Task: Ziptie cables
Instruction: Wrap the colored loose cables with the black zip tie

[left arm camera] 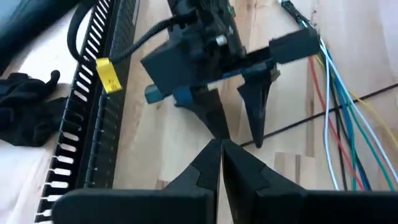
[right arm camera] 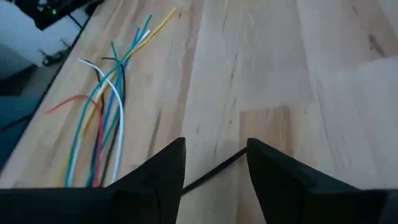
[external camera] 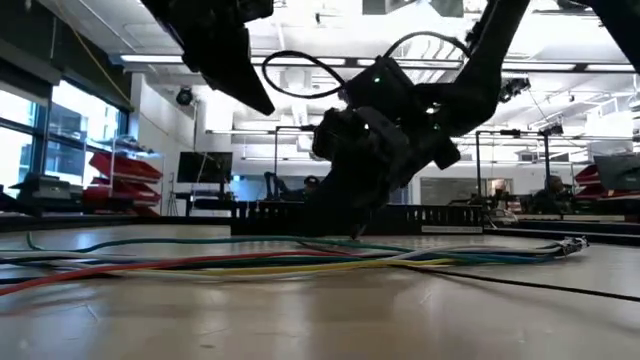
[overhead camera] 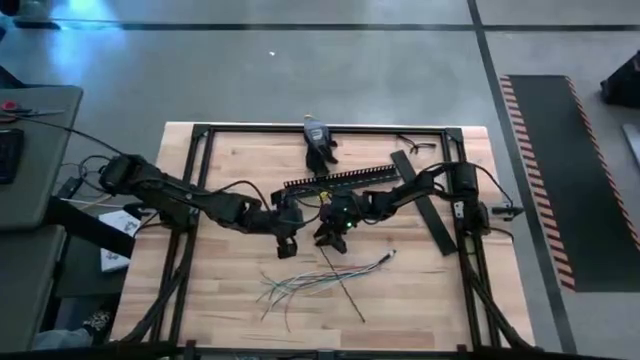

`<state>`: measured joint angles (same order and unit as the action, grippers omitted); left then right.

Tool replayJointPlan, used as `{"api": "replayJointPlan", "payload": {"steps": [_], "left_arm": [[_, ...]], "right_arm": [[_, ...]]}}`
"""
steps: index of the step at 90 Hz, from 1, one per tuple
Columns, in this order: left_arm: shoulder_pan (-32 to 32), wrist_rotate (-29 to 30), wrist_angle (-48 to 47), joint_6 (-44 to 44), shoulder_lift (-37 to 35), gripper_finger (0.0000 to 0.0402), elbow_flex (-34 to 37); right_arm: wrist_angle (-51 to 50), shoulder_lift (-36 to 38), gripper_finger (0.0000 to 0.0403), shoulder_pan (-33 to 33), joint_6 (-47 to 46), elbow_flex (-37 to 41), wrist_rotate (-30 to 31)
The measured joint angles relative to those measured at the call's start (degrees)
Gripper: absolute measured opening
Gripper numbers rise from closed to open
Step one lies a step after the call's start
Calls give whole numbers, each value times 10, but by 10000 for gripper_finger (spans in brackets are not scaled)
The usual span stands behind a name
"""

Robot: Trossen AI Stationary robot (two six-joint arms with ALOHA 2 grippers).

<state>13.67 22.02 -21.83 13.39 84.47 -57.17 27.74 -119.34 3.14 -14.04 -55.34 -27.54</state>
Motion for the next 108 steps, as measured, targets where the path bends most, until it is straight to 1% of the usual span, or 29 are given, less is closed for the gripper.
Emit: {"api": "replayJointPlan", "payload": {"steps": [14,30,44,53,75,89,98,108], "left_arm": [[0,1,1,0,0,0,0],[0,1,0,0,0,0,0],[0,1,0,0,0,0,0],[0,1,0,0,0,0,0],[0,1,2,0,0,0,0],[0,1,3,0,0,0,0],[0,1,4,0,0,0,0],[0,1,5,0,0,0,0]], "right_arm": [[-50,-8,151,3,37,-28,-7],[-56,-3,151,12,39,-57,-7],[-105,-5,151,14,63,-69,-18],[-105,-5,151,14,70,-67,-41],[-103,-5,151,14,71,-66,-40],[-87,-40,150,14,69,-84,-41],[-79,-67,150,14,62,-112,-64],[-90,-87,150,13,66,-136,-115]]}}
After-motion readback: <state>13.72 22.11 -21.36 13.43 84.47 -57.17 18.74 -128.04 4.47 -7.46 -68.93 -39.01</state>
